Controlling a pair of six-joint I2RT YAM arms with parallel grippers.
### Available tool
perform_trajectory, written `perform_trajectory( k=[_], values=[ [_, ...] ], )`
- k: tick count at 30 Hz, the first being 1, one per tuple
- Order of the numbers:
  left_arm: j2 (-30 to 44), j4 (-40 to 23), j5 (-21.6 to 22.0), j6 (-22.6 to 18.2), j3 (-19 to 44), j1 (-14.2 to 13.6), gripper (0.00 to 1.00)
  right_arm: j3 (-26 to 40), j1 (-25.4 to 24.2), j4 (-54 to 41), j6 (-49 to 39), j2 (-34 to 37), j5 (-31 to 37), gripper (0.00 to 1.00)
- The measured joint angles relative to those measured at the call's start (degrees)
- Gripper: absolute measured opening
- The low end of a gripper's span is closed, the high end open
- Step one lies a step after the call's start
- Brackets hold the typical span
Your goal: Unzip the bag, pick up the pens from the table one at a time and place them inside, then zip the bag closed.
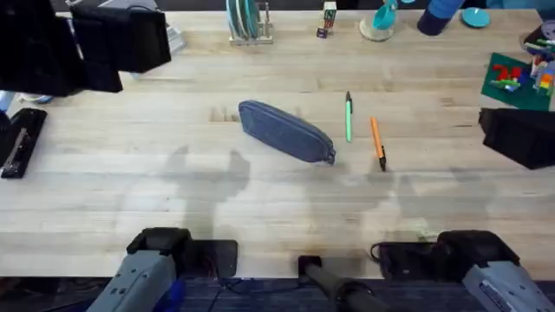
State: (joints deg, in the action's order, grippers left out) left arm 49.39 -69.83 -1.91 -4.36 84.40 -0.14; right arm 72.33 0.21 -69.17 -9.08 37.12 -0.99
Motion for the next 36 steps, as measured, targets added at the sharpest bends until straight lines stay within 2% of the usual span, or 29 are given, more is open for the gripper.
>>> perform_trajectory(
  k=[11, 14, 17, 23, 28, 36],
  values=[
    [0.00, -1.96, -0.07, -0.03, 0.02, 0.00, 0.993, 0.00, 0.00, 0.04, 0.00, 0.00, 0.63, 0.996],
    [0.00, -2.03, -0.73, -2.25, 0.04, 0.00, 0.993, 0.00, 0.00, 0.05, 0.00, 0.00, 0.78, 0.996],
    [0.00, -3.19, -3.00, -7.85, 0.04, 0.00, 0.993, 0.00, 0.00, 0.06, 0.00, 0.00, 0.80, 0.996],
    [0.71, -6.67, -8.64, -23.45, 0.07, 0.00, 0.993, 0.00, 0.00, 0.04, 0.00, 0.00, 0.80, 0.995],
    [4.78, -7.14, -15.41, -34.98, 0.09, 0.00, 0.993, 0.00, 0.00, 0.04, 0.00, 0.00, 0.80, 0.996],
    [13.52, -7.18, -23.40, -48.37, 0.09, 0.00, 0.991, 0.00, 0.00, -0.02, 0.00, 0.00, 0.80, 0.996]
  ],
)
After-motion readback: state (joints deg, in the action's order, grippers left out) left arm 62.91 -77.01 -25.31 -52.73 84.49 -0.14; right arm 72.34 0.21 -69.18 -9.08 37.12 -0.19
